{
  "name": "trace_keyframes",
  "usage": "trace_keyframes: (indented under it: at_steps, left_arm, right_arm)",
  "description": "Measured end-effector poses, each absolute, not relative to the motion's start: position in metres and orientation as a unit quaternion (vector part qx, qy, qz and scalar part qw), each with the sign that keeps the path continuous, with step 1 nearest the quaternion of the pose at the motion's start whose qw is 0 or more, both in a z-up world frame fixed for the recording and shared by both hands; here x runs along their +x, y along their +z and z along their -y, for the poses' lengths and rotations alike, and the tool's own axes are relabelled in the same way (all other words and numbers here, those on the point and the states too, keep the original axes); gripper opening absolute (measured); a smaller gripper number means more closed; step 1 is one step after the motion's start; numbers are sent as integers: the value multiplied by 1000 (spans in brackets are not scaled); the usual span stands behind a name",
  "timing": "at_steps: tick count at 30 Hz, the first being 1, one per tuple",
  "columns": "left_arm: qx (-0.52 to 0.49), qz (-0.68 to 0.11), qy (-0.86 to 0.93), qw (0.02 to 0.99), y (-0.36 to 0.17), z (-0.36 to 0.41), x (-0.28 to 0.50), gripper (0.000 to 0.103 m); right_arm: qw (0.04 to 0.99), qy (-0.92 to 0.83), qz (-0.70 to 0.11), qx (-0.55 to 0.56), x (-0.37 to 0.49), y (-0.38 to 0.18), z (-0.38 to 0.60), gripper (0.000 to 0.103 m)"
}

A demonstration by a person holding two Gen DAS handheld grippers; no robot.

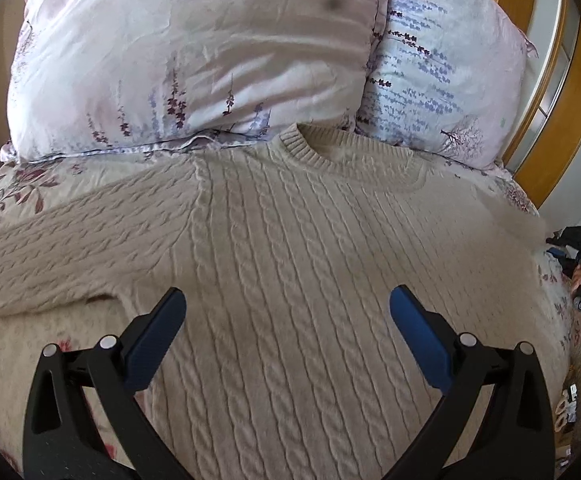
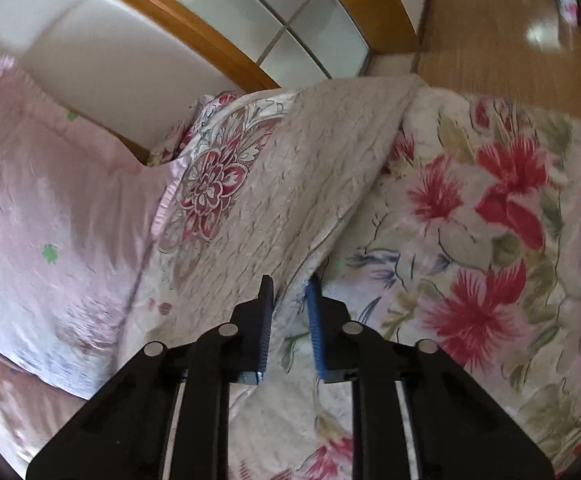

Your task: Fold small clothes

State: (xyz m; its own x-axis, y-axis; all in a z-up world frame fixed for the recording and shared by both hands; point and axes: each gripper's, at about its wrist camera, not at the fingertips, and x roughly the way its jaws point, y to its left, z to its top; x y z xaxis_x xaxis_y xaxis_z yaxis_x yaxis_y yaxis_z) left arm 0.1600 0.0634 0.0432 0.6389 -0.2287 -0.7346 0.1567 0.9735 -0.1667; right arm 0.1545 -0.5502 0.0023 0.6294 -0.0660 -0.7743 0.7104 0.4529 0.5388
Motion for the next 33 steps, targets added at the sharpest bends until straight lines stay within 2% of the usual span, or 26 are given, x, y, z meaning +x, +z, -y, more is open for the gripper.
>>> trace_keyframes:
  at_steps: [3, 9, 15, 19, 23, 26, 28, 29, 33]
  left_arm:
    - [-61, -418, -111, 900, 41, -67, 171, 101]
    - [-81, -417, -118, 898, 36, -74, 179, 101]
    - [-166, -409, -139, 887, 33, -89, 186, 101]
    - [-201, -400, -147, 882, 33, -90, 189, 101]
    - [-202, -404, -157, 878, 33, -84, 192, 101]
    - [-220, -413, -165, 868, 30, -85, 195, 101]
    - [-232, -421, -169, 861, 27, -86, 197, 101]
    - [-239, -424, -172, 856, 25, -86, 199, 101]
    - [-262, -436, -184, 841, 18, -86, 203, 97]
  right_arm:
    - [794, -248, -349, 431, 162, 8, 544, 11]
    - [864, -192, -309, 349, 178, 59, 505, 10]
    - [912, -25, -300, 278, 199, 104, 398, 10]
    - [891, 90, -380, 231, 216, 76, 304, 10]
    - [847, 110, -475, 212, 232, 26, 252, 11]
    - [838, 106, -481, 233, 233, 17, 253, 17]
    - [829, 113, -475, 272, 235, 22, 260, 33]
    - [828, 111, -470, 285, 232, 25, 264, 36]
    - [825, 64, -453, 330, 236, 29, 290, 37]
